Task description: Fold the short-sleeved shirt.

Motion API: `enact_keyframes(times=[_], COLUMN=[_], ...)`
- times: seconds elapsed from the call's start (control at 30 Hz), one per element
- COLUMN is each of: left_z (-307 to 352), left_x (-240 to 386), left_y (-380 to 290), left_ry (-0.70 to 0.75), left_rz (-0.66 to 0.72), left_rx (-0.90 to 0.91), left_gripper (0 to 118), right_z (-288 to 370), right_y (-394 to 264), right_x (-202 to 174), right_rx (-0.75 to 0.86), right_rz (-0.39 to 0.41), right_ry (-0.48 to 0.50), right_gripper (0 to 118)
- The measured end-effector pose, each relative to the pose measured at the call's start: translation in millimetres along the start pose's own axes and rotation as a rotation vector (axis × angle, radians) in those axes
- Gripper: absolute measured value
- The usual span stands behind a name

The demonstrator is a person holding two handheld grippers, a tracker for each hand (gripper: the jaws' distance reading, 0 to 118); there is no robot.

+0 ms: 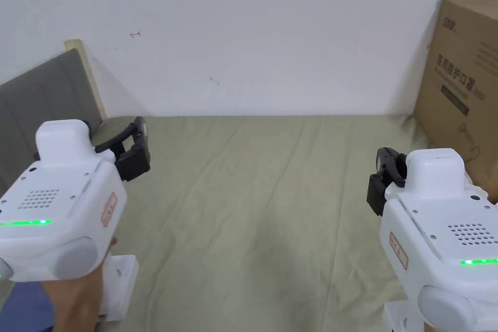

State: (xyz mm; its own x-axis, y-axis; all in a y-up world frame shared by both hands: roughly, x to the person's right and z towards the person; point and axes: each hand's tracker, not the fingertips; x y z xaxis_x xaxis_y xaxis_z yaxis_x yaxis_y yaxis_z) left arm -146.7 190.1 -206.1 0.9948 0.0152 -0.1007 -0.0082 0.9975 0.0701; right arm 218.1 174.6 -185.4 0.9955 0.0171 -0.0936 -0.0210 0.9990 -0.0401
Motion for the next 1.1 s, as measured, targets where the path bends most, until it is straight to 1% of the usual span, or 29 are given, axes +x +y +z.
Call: enact_keyframes(times=[0.03,0.07,0.1,0.13,0.2,0.3,0.6,0.83,1.1], left_z=[0.7,1.7,2.1,2.8,5.7,7.1,16.3,18.4,20.5], left_x=[7.6,14.2,20.5,25.7,35.9,49.0,77.3,81.0,77.4], left_y=[-3.6,-6.2,-9.8,-13.9,-19.1,-27.5,-53.9,-67.7,-67.3], left_ry=[-0.012,-0.029,-0.051,-0.062,-0.110,-0.107,-0.135,-0.120,-0.115], left_rz=[-0.009,-0.012,-0.004,0.008,0.036,0.024,-0.015,-0.028,-0.040], left_rx=[0.000,0.000,0.004,-0.001,-0.010,-0.016,-0.042,-0.049,-0.048], left_gripper=[32,32,23,8,7,5,5,5,5], right_z=[2.8,4.9,8.1,10.9,15.7,18.4,21.4,21.3,20.9], right_y=[-0.4,-0.1,2.0,2.6,2.9,3.4,-1.5,-7.1,-11.6], right_x=[1.5,2.4,2.7,3.2,4.8,7.7,13.1,17.3,20.1], right_rx=[0.006,0.006,0.007,0.010,0.014,0.020,0.010,0.003,-0.004], right_rz=[-0.007,-0.008,-0.005,-0.001,0.001,0.002,0.027,0.024,0.022], right_ry=[-0.008,-0.014,-0.020,-0.029,-0.040,-0.055,-0.082,-0.092,-0.097], right_gripper=[3,3,3,3,3,3,3,3,3])
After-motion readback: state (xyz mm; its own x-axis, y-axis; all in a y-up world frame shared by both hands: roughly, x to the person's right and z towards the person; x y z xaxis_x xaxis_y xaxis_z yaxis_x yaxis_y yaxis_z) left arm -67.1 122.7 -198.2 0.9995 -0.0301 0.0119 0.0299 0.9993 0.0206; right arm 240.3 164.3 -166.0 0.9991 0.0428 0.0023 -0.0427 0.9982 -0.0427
